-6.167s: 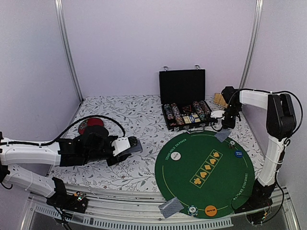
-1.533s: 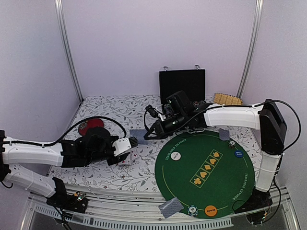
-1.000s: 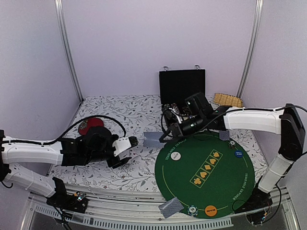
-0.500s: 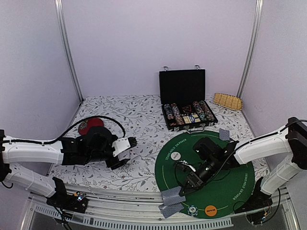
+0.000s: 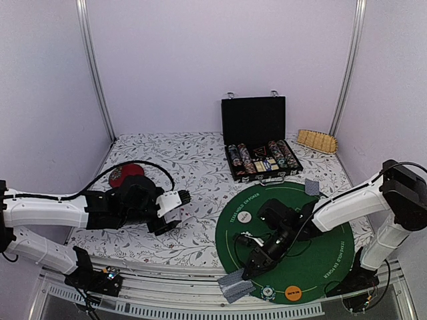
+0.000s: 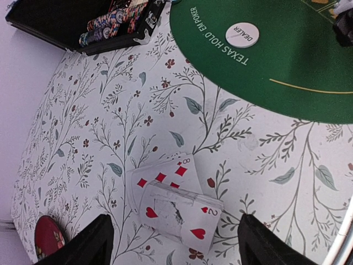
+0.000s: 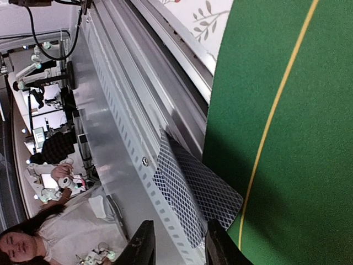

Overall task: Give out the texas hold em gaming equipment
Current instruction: Distribute the poker card in the big blind area, then adjust the face-down deck piles at the center of the board.

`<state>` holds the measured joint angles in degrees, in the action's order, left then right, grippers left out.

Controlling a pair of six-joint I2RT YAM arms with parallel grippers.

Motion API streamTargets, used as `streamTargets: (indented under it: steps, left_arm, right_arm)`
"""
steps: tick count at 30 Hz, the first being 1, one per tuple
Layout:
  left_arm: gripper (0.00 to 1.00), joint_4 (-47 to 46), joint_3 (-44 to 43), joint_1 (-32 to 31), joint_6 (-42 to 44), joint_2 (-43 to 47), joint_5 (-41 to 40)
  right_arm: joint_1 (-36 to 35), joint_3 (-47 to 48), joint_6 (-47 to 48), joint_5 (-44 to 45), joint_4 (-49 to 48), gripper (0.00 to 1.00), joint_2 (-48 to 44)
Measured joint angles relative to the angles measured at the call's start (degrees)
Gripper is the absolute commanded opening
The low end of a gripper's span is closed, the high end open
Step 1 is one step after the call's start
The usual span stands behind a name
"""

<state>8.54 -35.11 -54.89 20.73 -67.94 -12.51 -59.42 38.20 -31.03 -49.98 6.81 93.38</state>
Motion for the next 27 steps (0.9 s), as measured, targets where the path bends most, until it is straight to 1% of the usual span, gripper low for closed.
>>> streamTargets:
  steps: [5,7,9,10,12,14,17,20,22,24,27]
  left_arm:
    - [0.91,0.11,-0.02,0.0,-0.28,-0.24,0.02]
    - [0.91,0.72,-0.39,0.02,-1.09,-0.83,0.0]
    - [0.89,1.88,-1.44,0.04,-2.62,-1.99,-0.44]
    - [0.87,2.58,-2.25,0.13,-3.91,-2.75,-0.9]
    - [0.83,4.7,-5.25,0.68,-8.85,-5.01,-2.58]
    - [0.8,6.4,-8.7,2.01,-16.63,-6.97,-4.15]
    - [0.8,6.93,-10.82,3.91,-28.61,-7.76,-4.81]
    - [0.81,8.13,-10.86,4.76,-39.65,-8.35,-5.18]
    - [0.81,10.08,-10.84,5.44,-45.46,-9.01,-5.33]
    - [0.81,11.08,-10.25,7.48,-50.34,-9.16,-4.7]
    - [0.81,10.75,-7.74,10.6,-55.25,-8.85,-3.3]
  right_arm:
    - [-0.15,6.32,4.37,6.75,10.23,0.5,-0.02]
    - [-0.15,9.9,6.08,10.78,15.3,0.56,-0.5]
    - [-0.15,13.38,7.06,14.47,19.41,0.63,-1.27]
    - [-0.15,15.52,7.8,16.57,21.35,0.64,-1.77]
    - [-0.15,19.8,8.96,20.41,23.15,0.66,-2.54]
    - [-0.11,23.91,9.92,23.43,23.12,0.66,-2.43]
    - [0.48,31.43,11.06,26.49,21.77,0.66,0.09]
    - [1.73,39.58,11.58,27.19,17.35,0.65,6.54]
    - [2.91,42.75,11.32,26.93,14.21,0.65,10.67]
    - [4.11,44.87,10.88,26.99,11.98,0.64,14.43]
    - [5.77,50.03,9.57,26.84,10.75,0.64,21.57]
